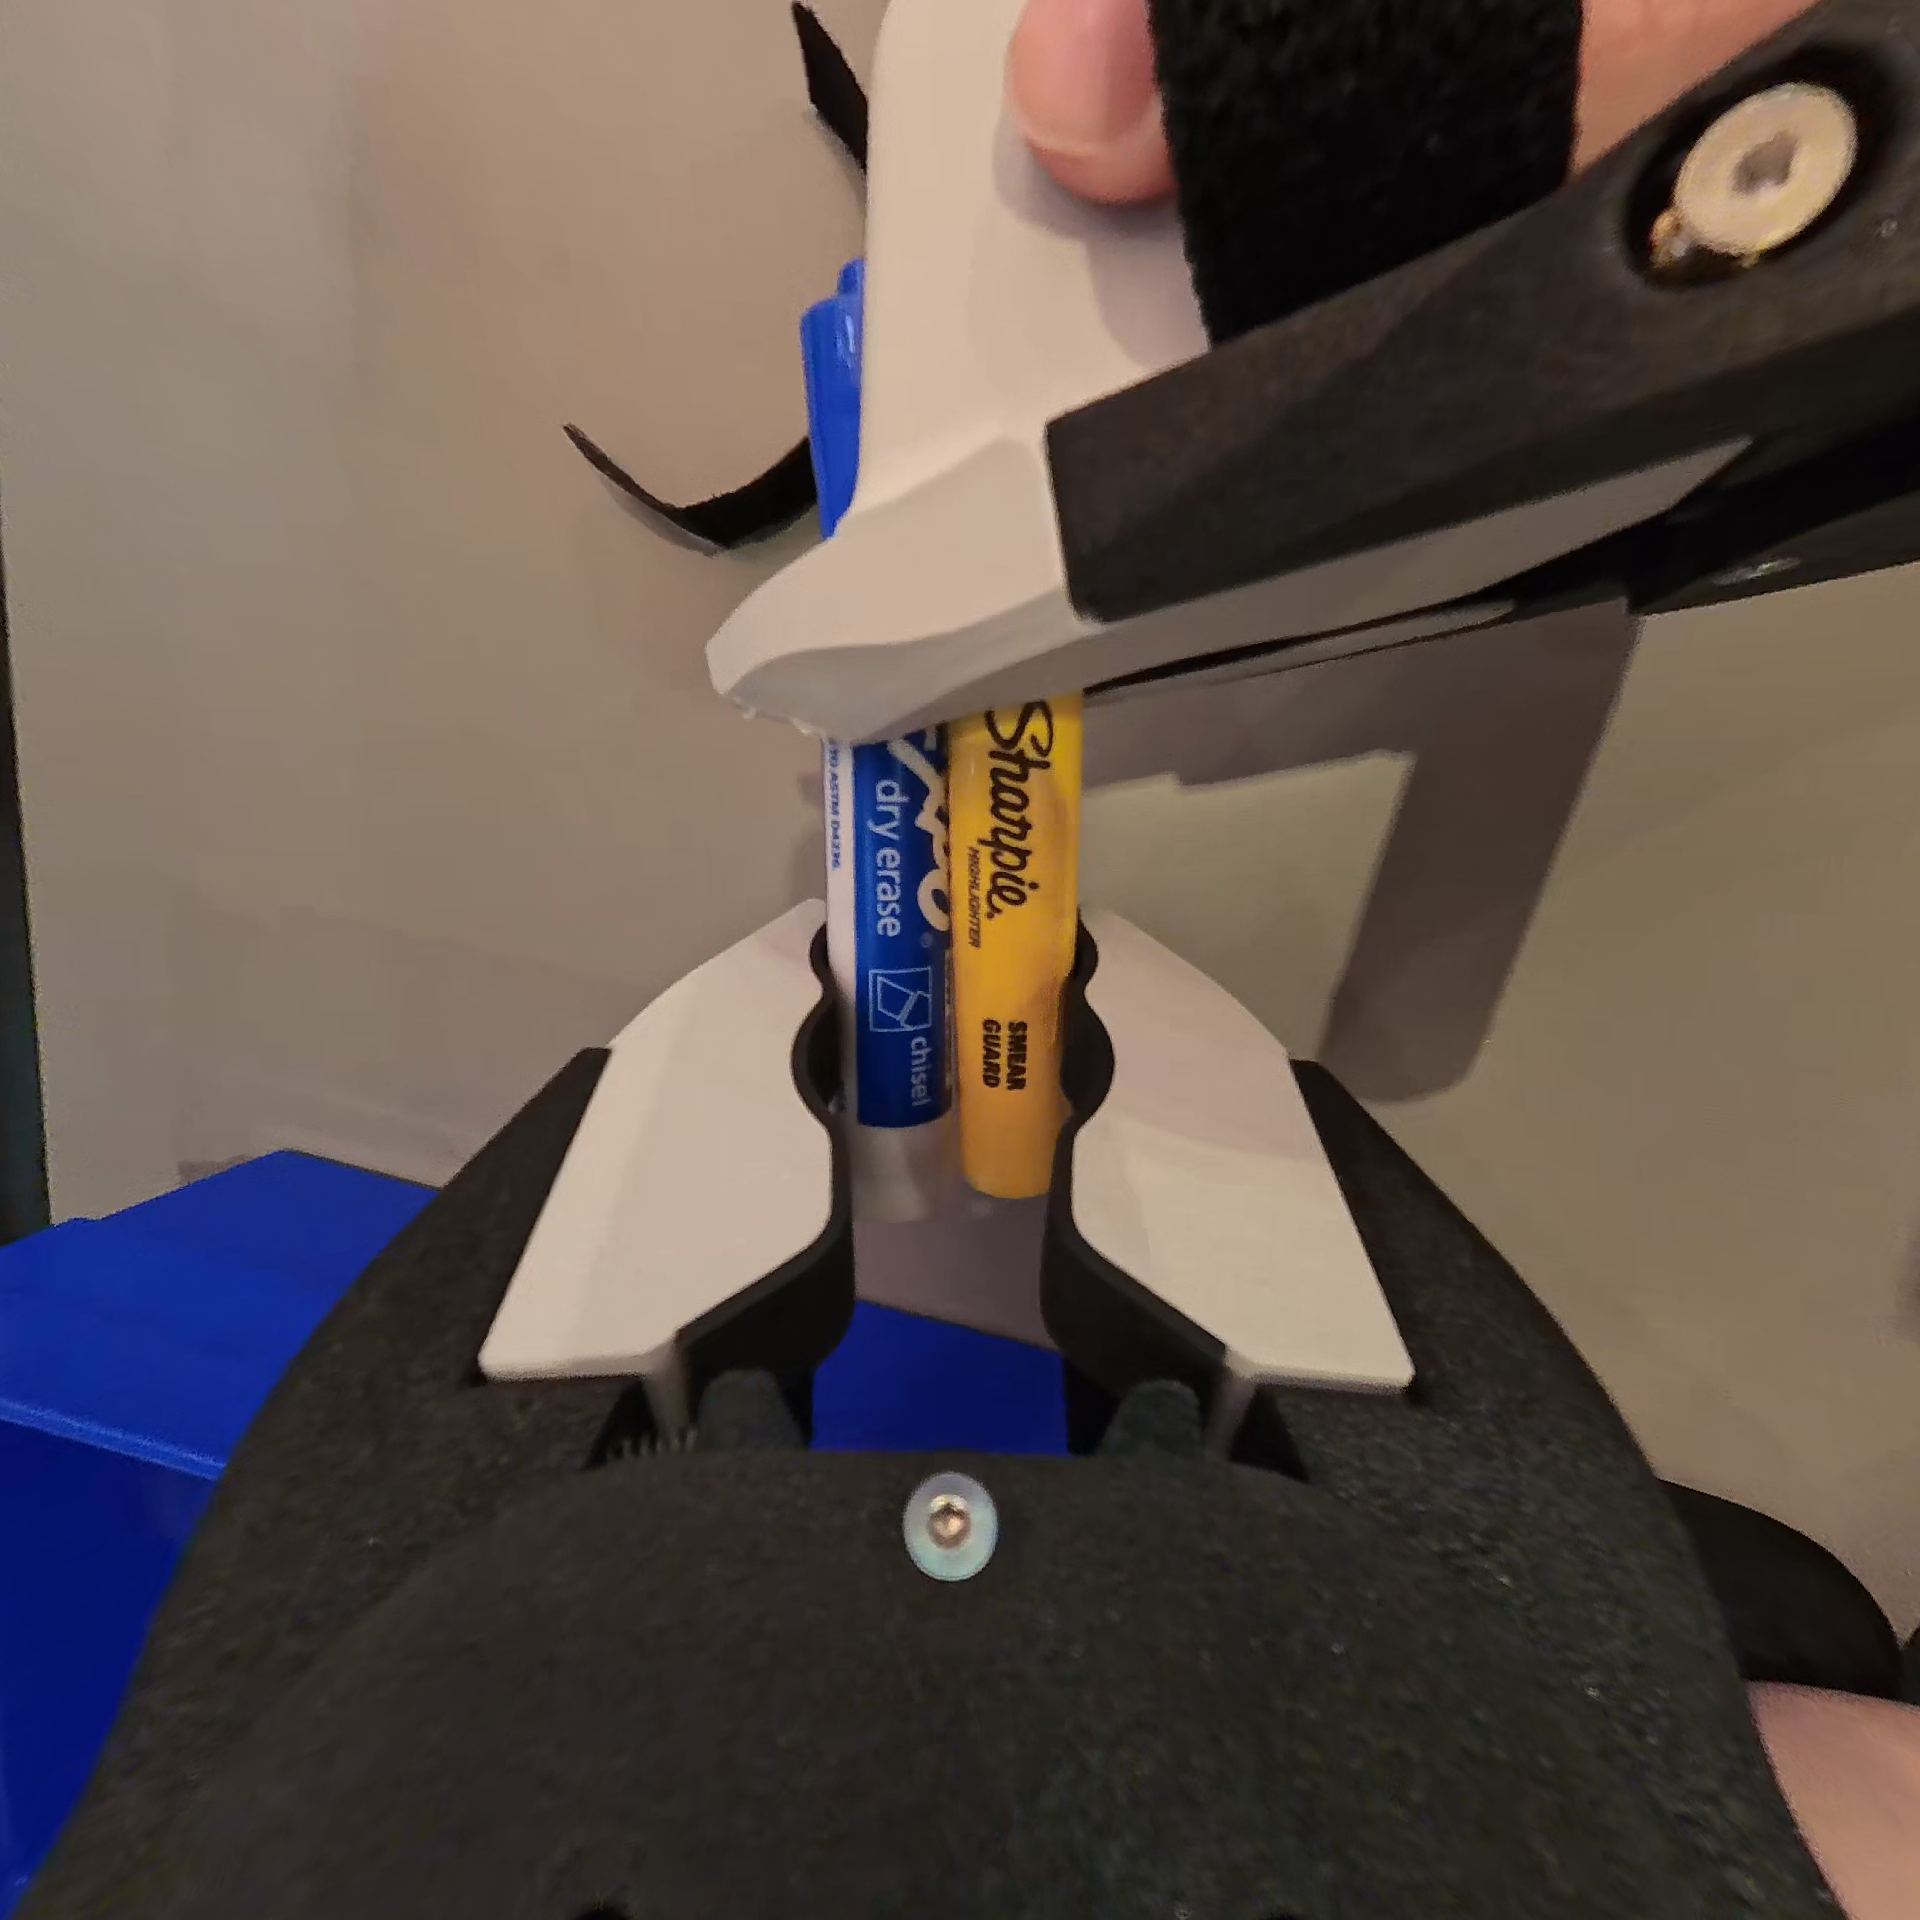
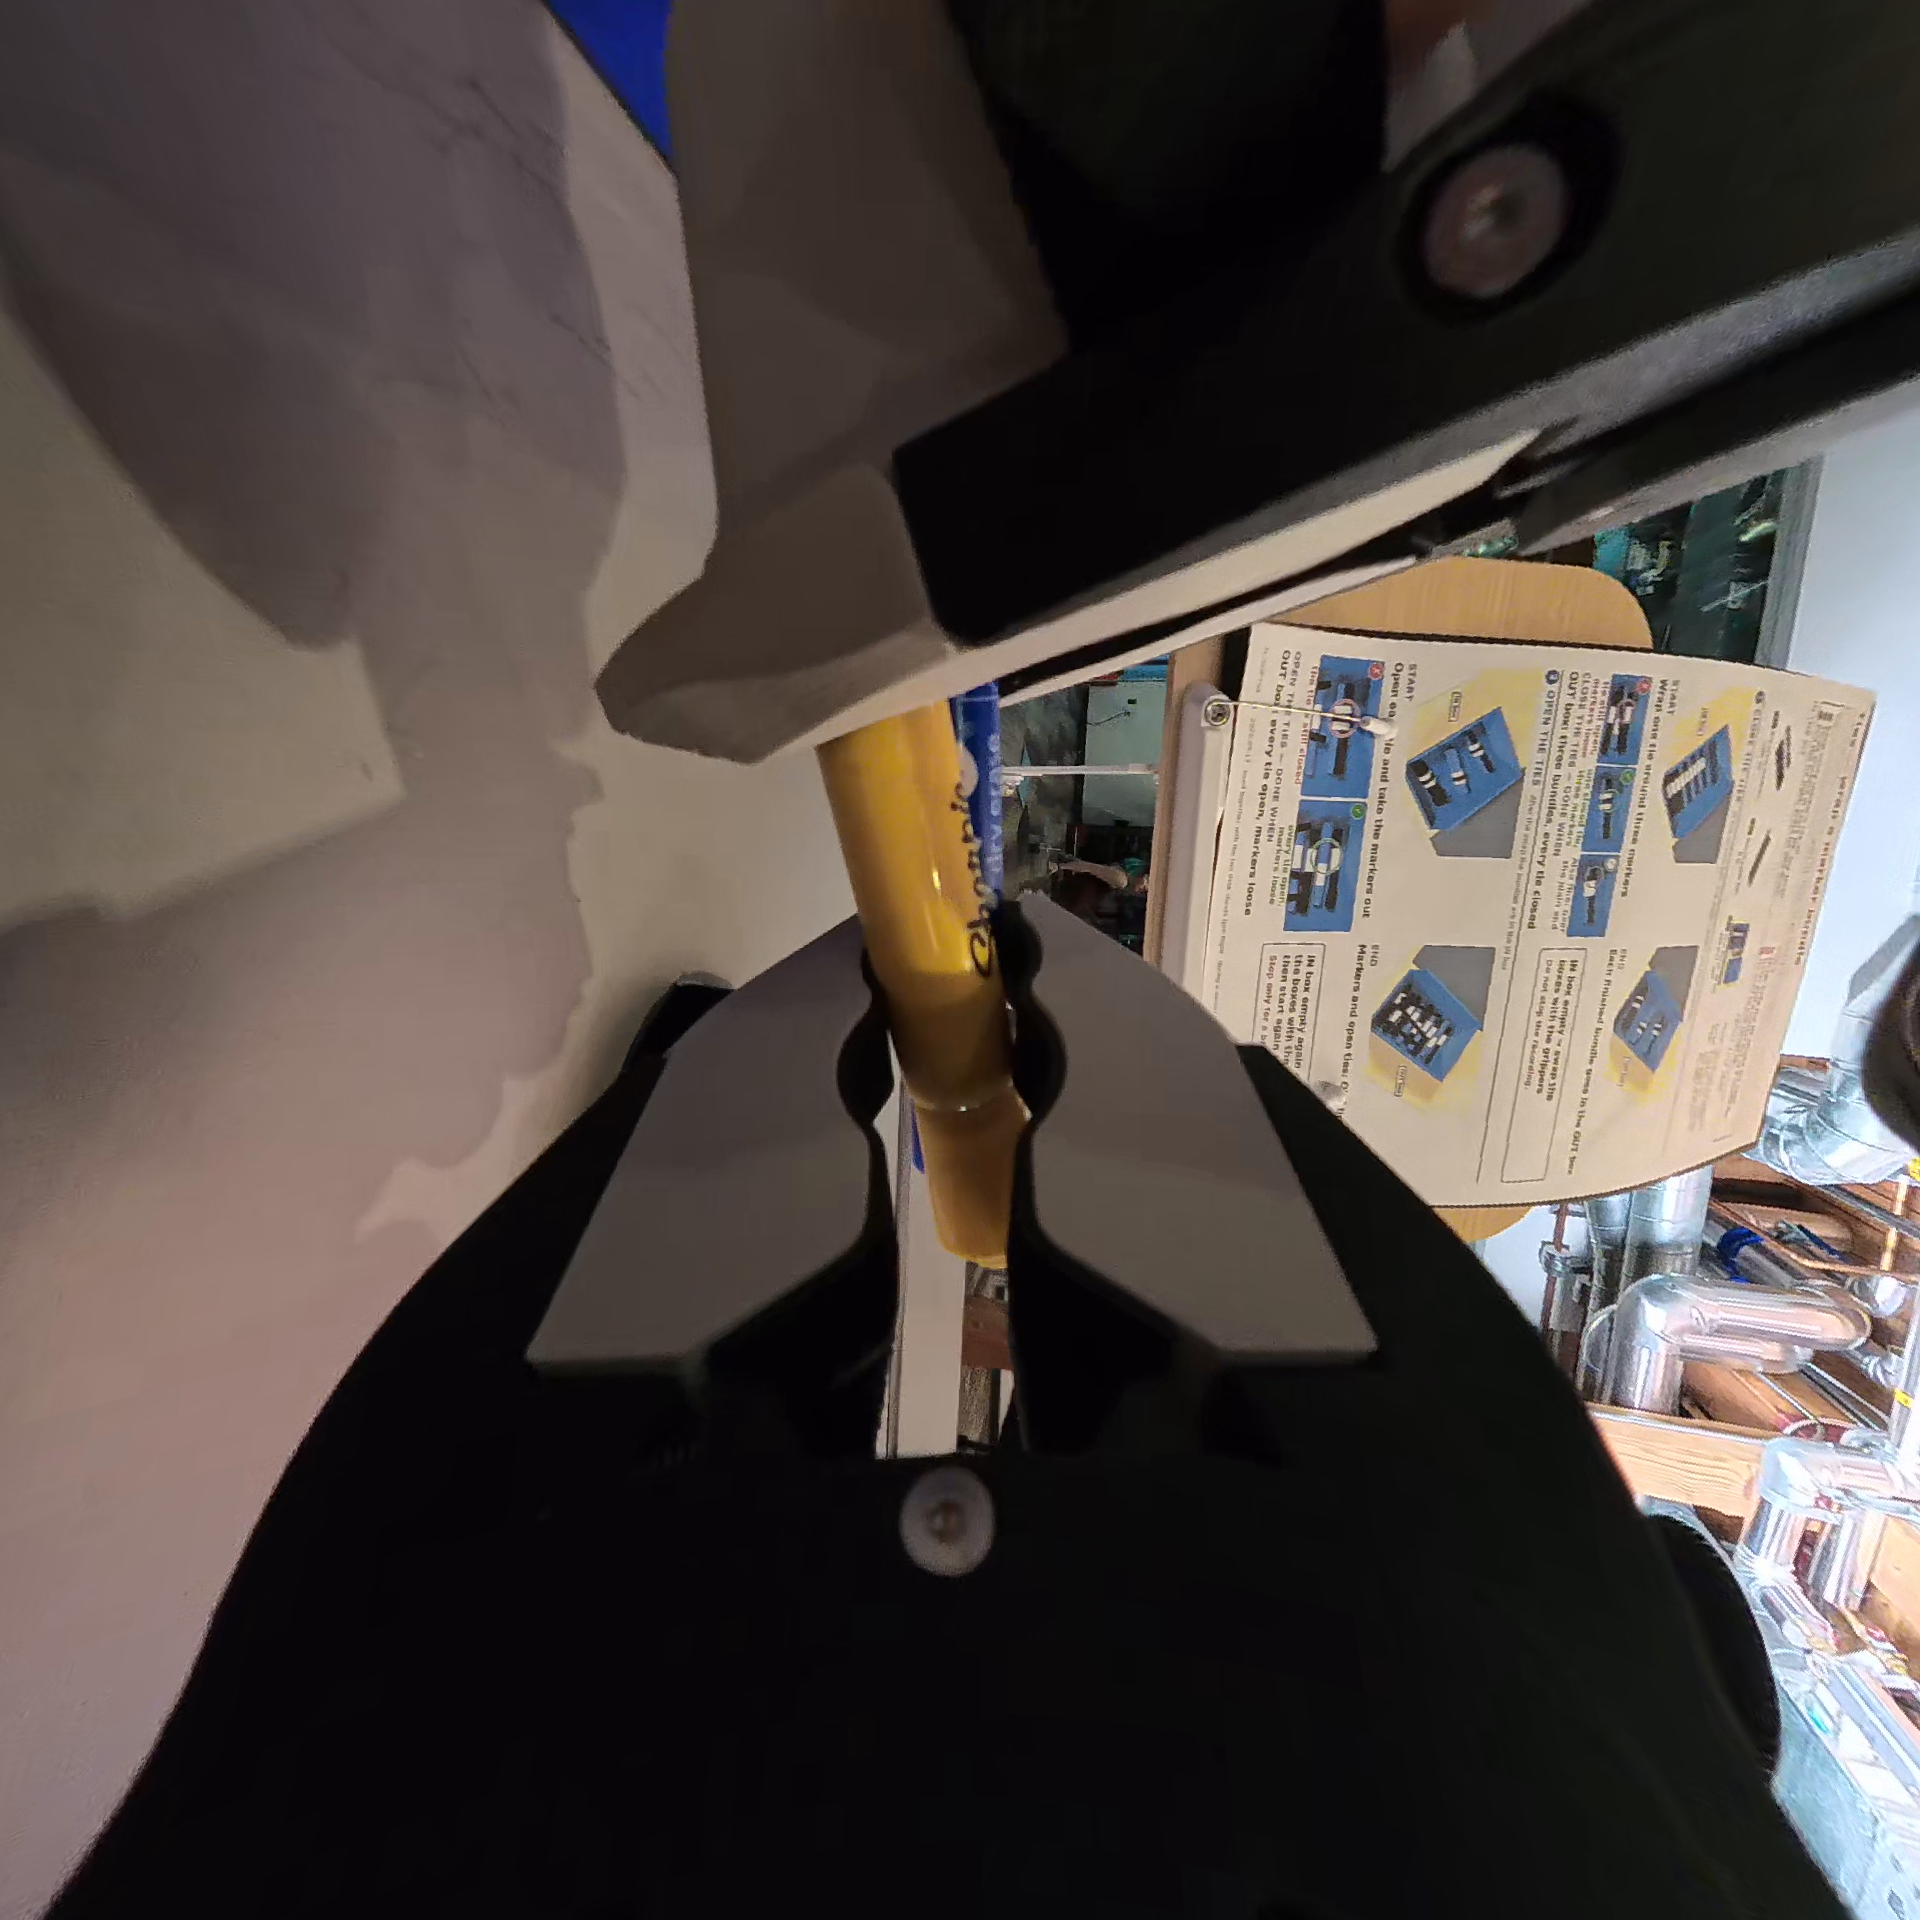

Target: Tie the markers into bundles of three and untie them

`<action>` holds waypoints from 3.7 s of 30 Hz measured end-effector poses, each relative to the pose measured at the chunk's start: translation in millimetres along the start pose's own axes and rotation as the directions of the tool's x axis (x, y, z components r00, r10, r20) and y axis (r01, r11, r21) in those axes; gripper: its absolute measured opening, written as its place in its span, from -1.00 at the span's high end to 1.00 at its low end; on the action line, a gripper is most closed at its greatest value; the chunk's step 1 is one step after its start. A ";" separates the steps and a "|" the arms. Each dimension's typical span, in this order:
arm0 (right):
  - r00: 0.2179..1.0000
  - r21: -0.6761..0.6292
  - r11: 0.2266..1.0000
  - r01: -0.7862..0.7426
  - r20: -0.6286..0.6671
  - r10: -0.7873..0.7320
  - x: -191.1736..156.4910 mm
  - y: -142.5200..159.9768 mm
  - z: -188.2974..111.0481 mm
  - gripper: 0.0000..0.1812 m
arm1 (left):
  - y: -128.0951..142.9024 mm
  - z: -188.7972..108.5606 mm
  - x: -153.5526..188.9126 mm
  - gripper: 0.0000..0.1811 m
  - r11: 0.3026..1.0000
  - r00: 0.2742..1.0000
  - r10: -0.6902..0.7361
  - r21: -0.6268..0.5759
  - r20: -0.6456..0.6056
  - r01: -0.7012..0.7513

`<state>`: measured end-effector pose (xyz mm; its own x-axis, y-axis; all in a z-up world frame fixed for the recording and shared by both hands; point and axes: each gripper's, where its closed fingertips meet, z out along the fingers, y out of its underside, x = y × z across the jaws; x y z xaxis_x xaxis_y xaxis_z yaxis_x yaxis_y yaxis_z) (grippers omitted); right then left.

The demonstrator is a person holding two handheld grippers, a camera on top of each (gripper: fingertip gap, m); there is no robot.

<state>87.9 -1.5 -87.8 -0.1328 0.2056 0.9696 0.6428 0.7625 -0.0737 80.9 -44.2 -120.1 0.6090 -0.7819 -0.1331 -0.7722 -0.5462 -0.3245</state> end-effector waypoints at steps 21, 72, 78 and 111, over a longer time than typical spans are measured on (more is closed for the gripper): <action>0.998 -0.036 0.998 0.057 -0.012 -0.057 -1.8 4.3 1.9 0.78 | 0.2 6.8 -4.7 0.58 0.999 0.999 0.012 -0.031 0.035 -0.011; 0.246 -0.145 0.851 -0.505 0.921 0.303 -106.4 87.6 -272.5 0.72 | 9.1 -30.0 -12.5 0.58 0.995 0.999 -0.046 0.084 0.006 0.046; 0.236 -0.084 0.936 -0.343 0.956 0.172 -143.5 74.6 -289.4 0.73 | 9.3 -23.4 -8.2 0.58 0.998 0.999 -0.037 0.049 0.005 0.037; 0.598 0.071 0.765 -0.640 0.671 0.439 30.1 35.5 -130.2 0.79 | 8.3 -16.2 6.6 0.57 0.999 0.998 0.031 0.020 -0.046 -0.030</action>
<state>205.0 -48.2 -30.8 -0.3035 0.8689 0.3910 0.5234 0.4949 -0.6937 75.6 -58.8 -108.5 0.5759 -0.8114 -0.1002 -0.7864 -0.5163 -0.3391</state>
